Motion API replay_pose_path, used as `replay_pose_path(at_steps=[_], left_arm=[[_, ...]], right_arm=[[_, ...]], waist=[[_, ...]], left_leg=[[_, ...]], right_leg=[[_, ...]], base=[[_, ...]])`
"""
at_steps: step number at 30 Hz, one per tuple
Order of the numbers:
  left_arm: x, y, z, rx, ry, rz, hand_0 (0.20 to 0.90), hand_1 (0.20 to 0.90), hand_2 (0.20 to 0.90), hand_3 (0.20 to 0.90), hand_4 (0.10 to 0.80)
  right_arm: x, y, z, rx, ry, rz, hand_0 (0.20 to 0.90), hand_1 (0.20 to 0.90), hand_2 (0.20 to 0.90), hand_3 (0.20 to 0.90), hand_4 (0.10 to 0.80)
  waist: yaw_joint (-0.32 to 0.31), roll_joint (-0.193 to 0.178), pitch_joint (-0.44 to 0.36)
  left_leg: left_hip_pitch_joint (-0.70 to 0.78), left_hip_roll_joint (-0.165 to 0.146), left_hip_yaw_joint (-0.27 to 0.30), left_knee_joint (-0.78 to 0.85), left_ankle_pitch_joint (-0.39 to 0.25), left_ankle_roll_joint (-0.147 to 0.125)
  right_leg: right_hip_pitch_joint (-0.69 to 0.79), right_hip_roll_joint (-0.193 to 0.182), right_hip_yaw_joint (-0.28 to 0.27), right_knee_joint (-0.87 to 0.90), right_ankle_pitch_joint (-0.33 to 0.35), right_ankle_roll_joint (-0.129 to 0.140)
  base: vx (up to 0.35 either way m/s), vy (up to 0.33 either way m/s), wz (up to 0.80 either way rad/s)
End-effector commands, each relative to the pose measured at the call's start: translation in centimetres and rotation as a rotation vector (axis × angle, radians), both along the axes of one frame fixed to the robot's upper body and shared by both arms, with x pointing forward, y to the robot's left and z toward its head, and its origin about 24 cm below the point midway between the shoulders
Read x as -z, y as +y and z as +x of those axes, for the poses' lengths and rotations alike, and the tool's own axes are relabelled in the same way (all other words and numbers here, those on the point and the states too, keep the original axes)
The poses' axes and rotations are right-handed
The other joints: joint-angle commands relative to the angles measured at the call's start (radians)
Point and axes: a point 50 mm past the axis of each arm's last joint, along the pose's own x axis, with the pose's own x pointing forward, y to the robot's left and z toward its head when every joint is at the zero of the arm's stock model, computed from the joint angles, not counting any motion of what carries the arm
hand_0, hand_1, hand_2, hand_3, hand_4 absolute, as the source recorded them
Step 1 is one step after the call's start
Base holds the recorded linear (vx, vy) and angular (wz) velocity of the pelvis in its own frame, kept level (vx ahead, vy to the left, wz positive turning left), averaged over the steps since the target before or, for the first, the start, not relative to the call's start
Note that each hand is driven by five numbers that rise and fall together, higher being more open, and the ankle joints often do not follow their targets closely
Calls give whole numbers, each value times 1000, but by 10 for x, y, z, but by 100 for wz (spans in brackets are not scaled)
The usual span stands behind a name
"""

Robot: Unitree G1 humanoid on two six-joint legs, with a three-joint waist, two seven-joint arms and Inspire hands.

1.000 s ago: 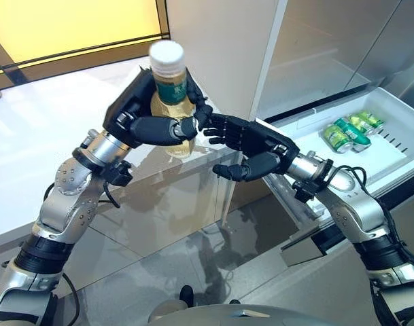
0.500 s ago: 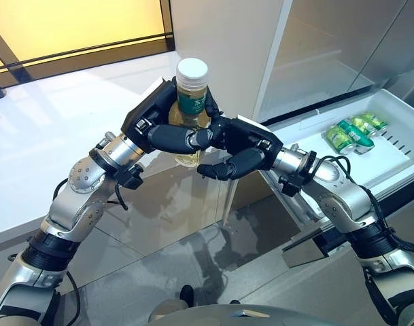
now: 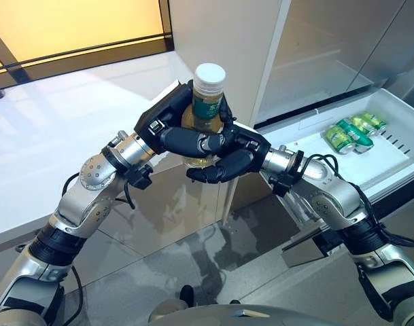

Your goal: Put drinks into fridge and close the fridge

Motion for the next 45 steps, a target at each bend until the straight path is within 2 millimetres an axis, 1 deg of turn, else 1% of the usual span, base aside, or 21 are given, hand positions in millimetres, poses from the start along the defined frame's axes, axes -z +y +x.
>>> replay_pose_path(at_steps=[1, 2, 3, 4, 18, 23, 24, 25, 26, 35, 41, 45], left_arm=[[-58, -19, -10, 136, -248, -160, 300, 300, 300, 200, 100], [-58, -20, -9, 139, -244, -159, 300, 300, 300, 200, 100], [-57, -20, -9, 140, -241, -161, 300, 300, 300, 200, 100], [-57, -20, -9, 141, -239, -162, 300, 300, 300, 200, 100], [-54, -24, -8, 153, -213, -157, 300, 300, 300, 200, 100], [-54, -23, -7, 142, -211, -153, 300, 300, 300, 200, 100], [-54, -23, -6, 137, -213, -149, 491, 491, 491, 422, 322], [-54, -23, -6, 131, -218, -144, 731, 731, 731, 702, 602], [-55, -22, -6, 123, -226, -136, 900, 900, 900, 900, 800], [-58, -12, -4, 48, -245, -129, 900, 900, 900, 900, 800], [-61, 1, -2, -12, -257, -137, 900, 900, 900, 900, 800], [-59, 13, -2, -66, -257, -143, 900, 900, 900, 900, 800]], right_arm=[[-53, 29, -3, -133, -189, 158, 839, 839, 839, 829, 729], [-54, 30, -3, -130, -192, 163, 587, 587, 587, 535, 435], [-55, 30, -2, -126, -196, 165, 387, 387, 387, 302, 202], [-56, 30, -2, -123, -197, 170, 300, 300, 300, 200, 100], [-60, 33, 0, -86, -201, 229, 300, 300, 300, 200, 100], [-62, 30, 2, -50, -205, 250, 300, 300, 300, 200, 100], [-63, 29, 2, -39, -205, 257, 300, 300, 300, 200, 100], [-63, 29, 3, -33, -204, 261, 300, 300, 300, 200, 100], [-64, 28, 3, -23, -209, 264, 300, 300, 300, 200, 100], [-67, 20, 5, 26, -224, 284, 300, 300, 300, 200, 100], [-76, 12, 5, 68, -269, 307, 300, 300, 300, 200, 100], [-84, 2, 3, 113, -321, 328, 300, 300, 300, 200, 100]], waist=[[2, -4, -133], [3, -4, -133], [3, -4, -134], [3, -4, -134], [6, -2, -135], [6, 0, -135], [6, 0, -136], [6, 0, -136], [6, 0, -136], [9, 2, -137], [12, 2, -136], [13, 2, -137]], left_leg=[[26, -45, -26, 1, -95, 20], [26, -45, -26, 1, -95, 20], [26, -45, -26, 1, -95, 20], [26, -45, -26, 1, -95, 20], [27, -45, -26, 1, -95, 22], [27, -45, -27, 1, -94, 22], [26, -45, -27, 2, -94, 22], [26, -45, -27, 2, -94, 22], [26, -46, -27, 2, -94, 22], [24, -46, -30, 2, -92, 23], [24, -46, -33, 2, -93, 23], [23, -45, -34, 2, -93, 21]], right_leg=[[-51, -19, 25, 19, 49, 73], [-50, -18, 25, 19, 49, 72], [-50, -18, 25, 19, 49, 72], [-50, -18, 25, 19, 49, 71], [-49, -18, 21, 19, 50, 70], [-48, -18, 19, 18, 51, 70], [-48, -18, 19, 18, 51, 71], [-49, -18, 19, 18, 51, 70], [-49, -18, 19, 18, 51, 71], [-50, -17, 20, 18, 51, 70], [-48, -17, 18, 17, 50, 69], [-49, -18, 18, 16, 50, 70]], base=[[0, 0, 0], [0, 0, 0], [0, 0, 0], [0, 0, 0], [0, 0, 0], [0, 0, 0], [0, 0, 0], [0, 0, 0], [0, 0, 0], [0, 0, 0], [0, 0, 0], [0, 0, 0]])
